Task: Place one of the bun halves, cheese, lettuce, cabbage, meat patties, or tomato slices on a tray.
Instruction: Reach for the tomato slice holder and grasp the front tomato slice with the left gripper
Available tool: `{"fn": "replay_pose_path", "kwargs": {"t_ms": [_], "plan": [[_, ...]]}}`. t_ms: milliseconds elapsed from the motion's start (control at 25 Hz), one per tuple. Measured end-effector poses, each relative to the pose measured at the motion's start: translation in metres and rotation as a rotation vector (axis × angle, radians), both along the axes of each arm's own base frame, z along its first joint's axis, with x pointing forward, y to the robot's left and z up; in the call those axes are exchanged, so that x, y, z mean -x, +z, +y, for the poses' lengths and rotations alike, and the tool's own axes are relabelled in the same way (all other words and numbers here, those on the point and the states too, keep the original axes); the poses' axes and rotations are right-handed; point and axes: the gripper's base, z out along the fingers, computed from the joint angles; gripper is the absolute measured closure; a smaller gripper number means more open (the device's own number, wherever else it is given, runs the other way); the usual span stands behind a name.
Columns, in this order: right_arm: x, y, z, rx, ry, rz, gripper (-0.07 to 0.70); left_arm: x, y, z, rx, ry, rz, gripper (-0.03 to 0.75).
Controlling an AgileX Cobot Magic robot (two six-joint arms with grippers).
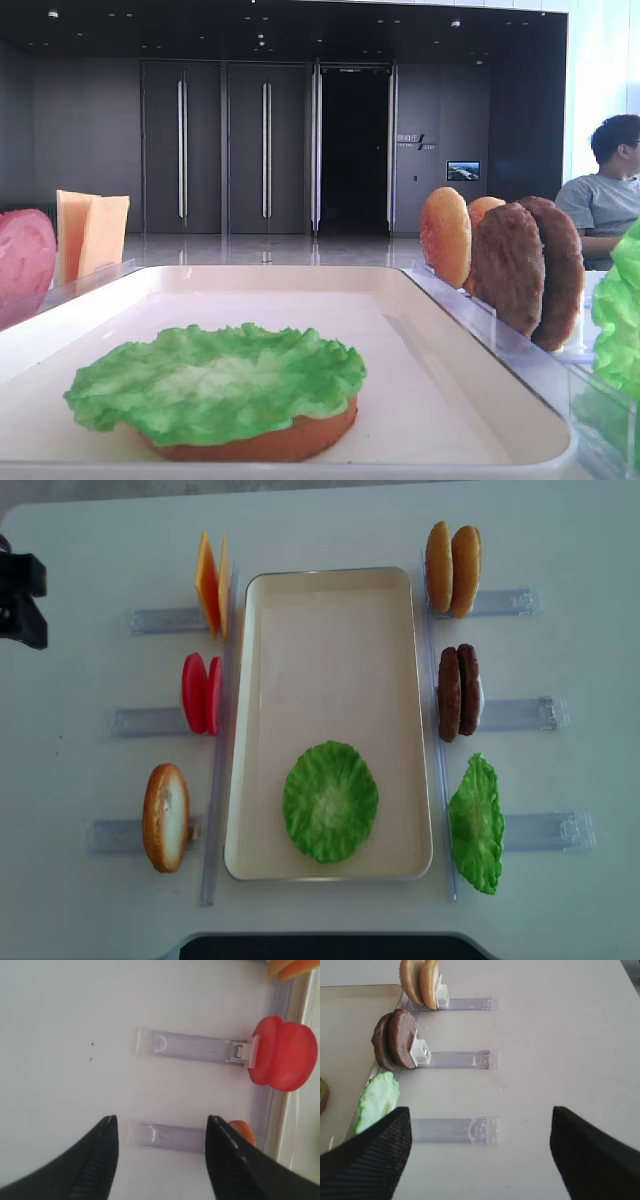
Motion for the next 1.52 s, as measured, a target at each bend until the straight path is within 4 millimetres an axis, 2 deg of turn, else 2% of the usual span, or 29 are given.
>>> {"fn": "replay_pose_path", "kwargs": {"t_ms": [320,680,840,960,1200,1520], "plan": [[0.000,0.000,0.000,0.000,0.000,0.000,0.089,-0.010,-0.011,-0.021,-0.023,-0.031,0.037,0.286],[0.000,0.000,0.000,0.000,0.000,0.000,0.089,-0.019,-0.031,-0.079,-0.037,-0.047,0.080,0.286],[0.000,0.000,0.000,0.000,0.000,0.000,0.089,-0.022,-0.043,-0.098,-0.038,-0.025,0.104,0.286],[0.000,0.000,0.000,0.000,0.000,0.000,0.089,-0.022,-0.046,-0.104,-0.043,-0.005,0.102,0.286],[0.000,0.000,0.000,0.000,0.000,0.000,0.089,-0.024,-0.048,-0.104,-0.050,0.032,0.100,0.286],[0.000,0.000,0.000,0.000,0.000,0.000,0.089,-0.039,-0.078,-0.119,-0.089,0.020,0.159,0.286]]}}
